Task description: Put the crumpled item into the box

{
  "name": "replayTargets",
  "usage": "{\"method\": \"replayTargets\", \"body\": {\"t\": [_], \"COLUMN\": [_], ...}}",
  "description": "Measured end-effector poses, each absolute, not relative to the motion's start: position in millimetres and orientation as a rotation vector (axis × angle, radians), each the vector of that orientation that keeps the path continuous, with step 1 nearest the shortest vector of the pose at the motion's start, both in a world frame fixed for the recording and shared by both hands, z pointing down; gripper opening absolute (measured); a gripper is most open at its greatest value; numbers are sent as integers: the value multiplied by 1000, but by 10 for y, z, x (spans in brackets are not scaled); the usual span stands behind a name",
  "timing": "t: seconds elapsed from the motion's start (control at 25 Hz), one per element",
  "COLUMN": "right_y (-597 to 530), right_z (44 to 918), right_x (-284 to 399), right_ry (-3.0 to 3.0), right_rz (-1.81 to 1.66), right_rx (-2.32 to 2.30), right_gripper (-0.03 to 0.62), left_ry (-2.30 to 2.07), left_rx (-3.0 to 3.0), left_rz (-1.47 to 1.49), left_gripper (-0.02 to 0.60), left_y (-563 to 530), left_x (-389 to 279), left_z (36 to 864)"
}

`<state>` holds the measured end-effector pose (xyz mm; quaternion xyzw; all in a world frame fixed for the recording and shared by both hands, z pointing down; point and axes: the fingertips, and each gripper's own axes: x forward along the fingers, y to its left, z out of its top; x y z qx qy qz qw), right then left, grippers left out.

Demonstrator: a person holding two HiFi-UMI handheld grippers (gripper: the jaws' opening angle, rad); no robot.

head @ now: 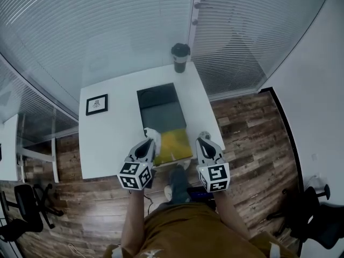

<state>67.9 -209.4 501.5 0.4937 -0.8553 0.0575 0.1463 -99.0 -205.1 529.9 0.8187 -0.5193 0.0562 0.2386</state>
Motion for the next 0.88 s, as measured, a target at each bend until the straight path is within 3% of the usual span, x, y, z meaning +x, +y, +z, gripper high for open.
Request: {"method": "replayTargets", "body": {"t": [0.88], "right_y": [-2322], "right_z": [5824], "right_x": [572], "right_ry": [-2348], "right_rz": [335], "right_rx": [1285], "right_gripper": [12], "left_ry": [-1206], "left_rx": [2209], "left_rz": [481], "left_gripper": [32], "left_y": [-2137], "left_x": [-722], "left_z": [6193]}}
